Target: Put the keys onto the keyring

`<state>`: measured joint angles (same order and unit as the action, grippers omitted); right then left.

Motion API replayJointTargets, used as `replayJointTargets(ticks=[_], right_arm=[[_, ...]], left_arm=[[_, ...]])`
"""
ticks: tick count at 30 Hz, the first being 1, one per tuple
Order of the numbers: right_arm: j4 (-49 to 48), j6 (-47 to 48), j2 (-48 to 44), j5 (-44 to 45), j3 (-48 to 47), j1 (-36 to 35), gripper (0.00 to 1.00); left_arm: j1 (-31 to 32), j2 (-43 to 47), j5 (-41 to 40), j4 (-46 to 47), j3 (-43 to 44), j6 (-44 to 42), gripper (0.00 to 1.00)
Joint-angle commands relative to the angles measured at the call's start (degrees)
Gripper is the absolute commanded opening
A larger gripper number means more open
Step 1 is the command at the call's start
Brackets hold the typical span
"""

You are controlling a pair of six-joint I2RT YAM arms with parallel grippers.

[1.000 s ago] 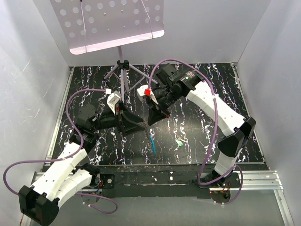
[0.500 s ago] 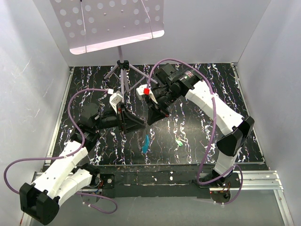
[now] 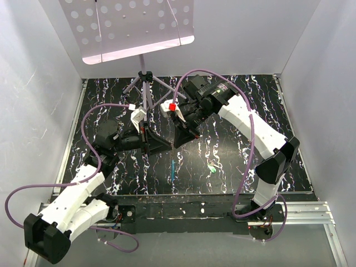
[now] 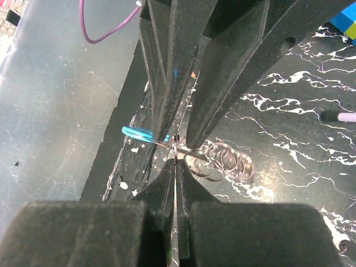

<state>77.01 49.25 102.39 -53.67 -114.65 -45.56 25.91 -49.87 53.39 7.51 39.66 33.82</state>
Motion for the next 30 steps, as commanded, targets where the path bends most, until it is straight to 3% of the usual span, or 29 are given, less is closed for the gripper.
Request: replayJointTargets(ticks=[1, 27, 30], right_arm=[[7.4, -0.7, 0.0, -2.4, -2.2, -0.4, 0.01], [7.3, -2.0, 0.9, -2.8, -2.9, -1.3, 0.01], [7.4, -2.1, 1.1, -2.8, -2.9, -1.5, 0.01]], left_arm=[[-0.2, 0.2, 0.1, -1.9, 2.6, -1.8, 0.24], [0.0, -1.3, -0.7, -7.2, 4.7, -6.5, 0.24], [0.1, -1.5, -0.6, -7.2, 5.0, -6.7, 0.2]])
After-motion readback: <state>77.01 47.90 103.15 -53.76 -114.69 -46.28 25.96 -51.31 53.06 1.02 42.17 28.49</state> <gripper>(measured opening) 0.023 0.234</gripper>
